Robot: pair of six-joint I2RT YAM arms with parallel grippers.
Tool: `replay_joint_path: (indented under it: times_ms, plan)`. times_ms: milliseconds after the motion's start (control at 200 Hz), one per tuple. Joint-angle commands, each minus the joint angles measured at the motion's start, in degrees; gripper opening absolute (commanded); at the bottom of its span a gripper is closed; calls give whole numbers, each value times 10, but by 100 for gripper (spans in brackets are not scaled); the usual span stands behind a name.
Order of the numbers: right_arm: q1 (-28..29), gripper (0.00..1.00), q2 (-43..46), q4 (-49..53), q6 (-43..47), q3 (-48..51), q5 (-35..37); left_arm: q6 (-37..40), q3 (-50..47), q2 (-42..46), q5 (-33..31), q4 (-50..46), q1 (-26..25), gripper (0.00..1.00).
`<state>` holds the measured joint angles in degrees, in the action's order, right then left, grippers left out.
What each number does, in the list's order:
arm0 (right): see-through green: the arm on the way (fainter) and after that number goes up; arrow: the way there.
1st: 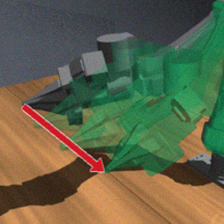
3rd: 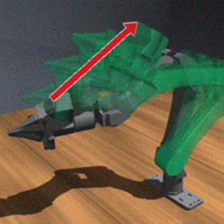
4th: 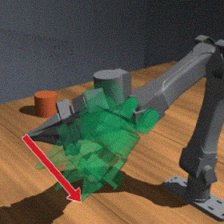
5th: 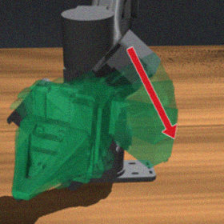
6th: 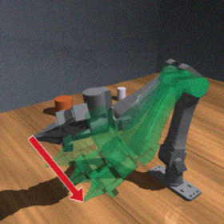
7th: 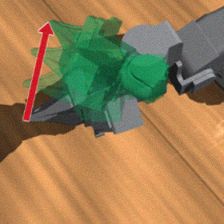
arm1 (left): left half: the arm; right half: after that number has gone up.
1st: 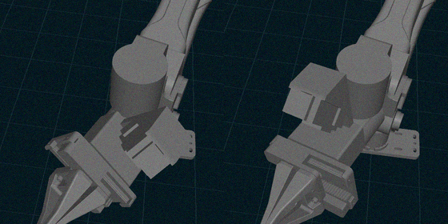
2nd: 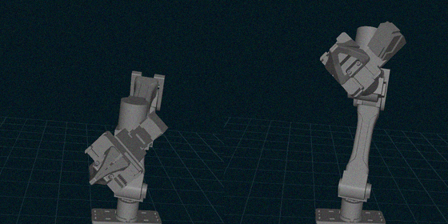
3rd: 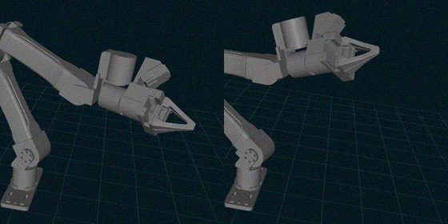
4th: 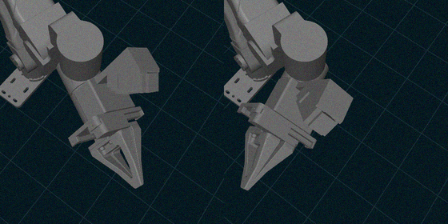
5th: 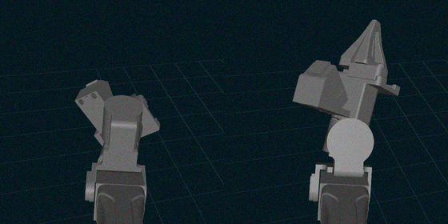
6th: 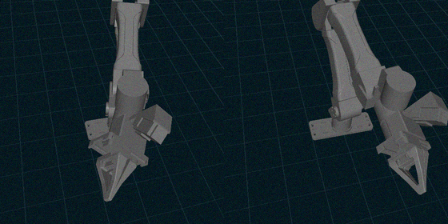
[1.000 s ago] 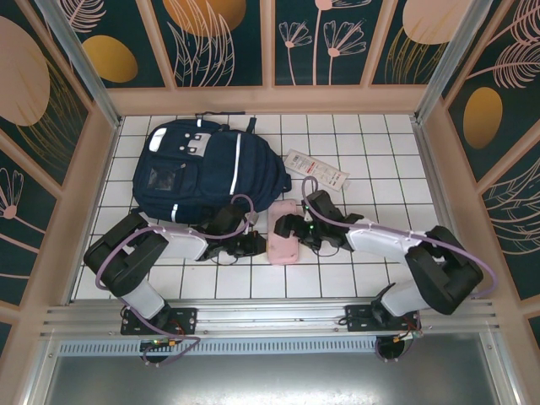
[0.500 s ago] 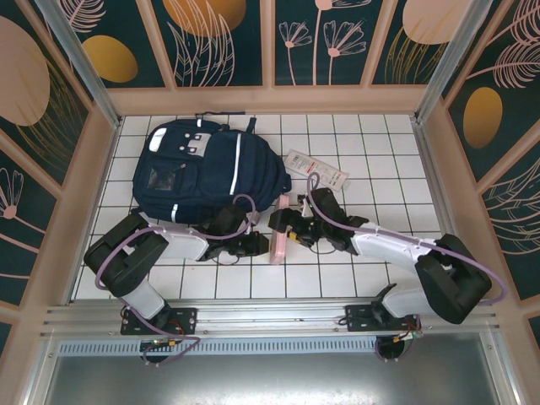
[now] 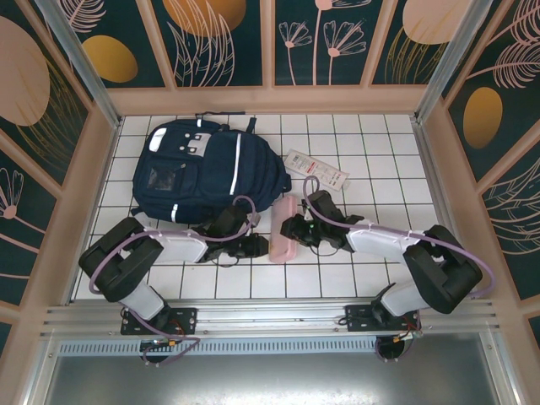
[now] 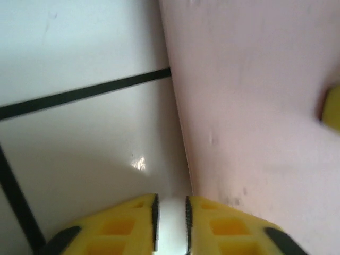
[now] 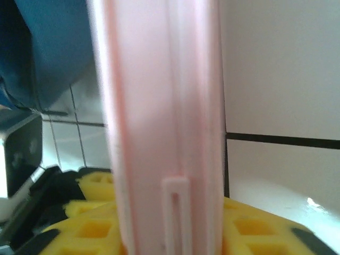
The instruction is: Pack the student bag
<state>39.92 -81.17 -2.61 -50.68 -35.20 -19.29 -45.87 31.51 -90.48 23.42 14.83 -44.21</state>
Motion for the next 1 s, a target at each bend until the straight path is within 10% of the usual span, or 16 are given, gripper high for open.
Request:
replay_joint_path:
  times_ms: [0, 225, 440, 716, 996]
  plan:
    - [-19, 22, 34, 21, 16, 14, 22, 17, 14, 52, -40, -72, -3, 34]
    - [-37, 12, 140, 32, 98, 19, -36, 10, 62, 151, -63, -151, 24, 64]
    - [-62, 13, 251, -38, 71, 32, -164, -118, 44, 218, 56, 5, 90, 84]
    - [-63, 15, 296, -180, -10, 39, -283, -257, 57, 181, 158, 250, 90, 83]
    - [-59, 17, 295, -236, -38, 50, -321, -302, 60, 164, 182, 366, 90, 59]
